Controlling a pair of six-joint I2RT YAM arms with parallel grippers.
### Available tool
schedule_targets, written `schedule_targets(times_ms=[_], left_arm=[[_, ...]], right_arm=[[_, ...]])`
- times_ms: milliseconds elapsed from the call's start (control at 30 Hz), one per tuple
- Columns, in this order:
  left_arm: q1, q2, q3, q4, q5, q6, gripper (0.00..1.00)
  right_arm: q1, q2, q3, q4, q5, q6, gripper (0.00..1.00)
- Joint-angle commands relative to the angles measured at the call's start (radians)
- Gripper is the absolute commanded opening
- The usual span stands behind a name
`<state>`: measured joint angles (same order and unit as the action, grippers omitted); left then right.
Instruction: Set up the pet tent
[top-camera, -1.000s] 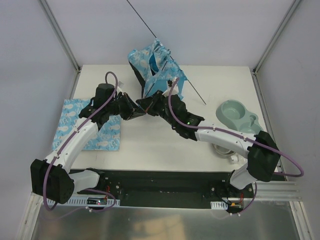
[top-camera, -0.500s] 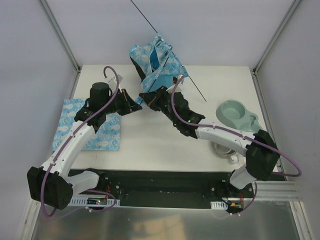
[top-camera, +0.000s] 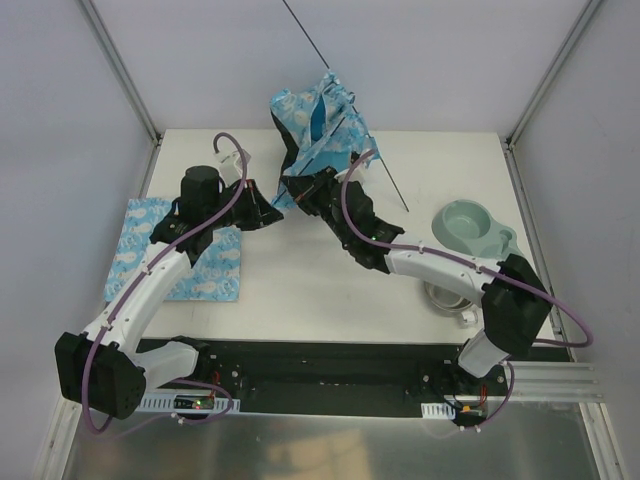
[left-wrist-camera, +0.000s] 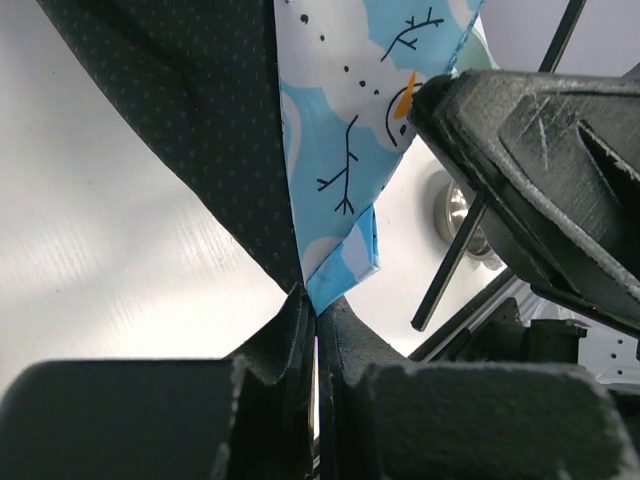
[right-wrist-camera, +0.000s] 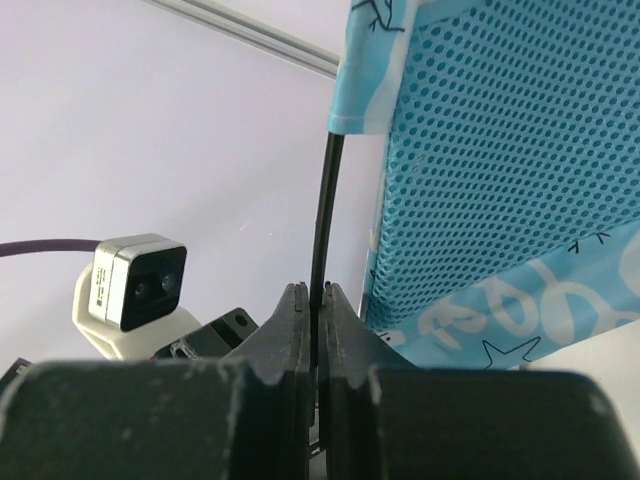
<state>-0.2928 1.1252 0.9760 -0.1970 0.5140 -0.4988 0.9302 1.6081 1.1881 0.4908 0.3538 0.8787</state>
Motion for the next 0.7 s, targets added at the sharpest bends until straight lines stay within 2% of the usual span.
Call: schedule_targets(times_ms=[0,467,667], left_arm=[[0.007,-0.042,-0.022,-0.047,0.037,0.06,0.0],[0.007,-0.061,-0.048,-0.055,0.015,0.098,0.0],[0.007,-0.067,-0.045,-0.059,0.0,0.08,0.0]], right_arm=[[-0.077,0.016,0.054,0.074,0.2,-0.024,0.0],[-0.094,0.047,0.1,0.014,0.281,0.02,0.0],[-0.102,0.039,0.084,0.006,0.254,0.016,0.0]])
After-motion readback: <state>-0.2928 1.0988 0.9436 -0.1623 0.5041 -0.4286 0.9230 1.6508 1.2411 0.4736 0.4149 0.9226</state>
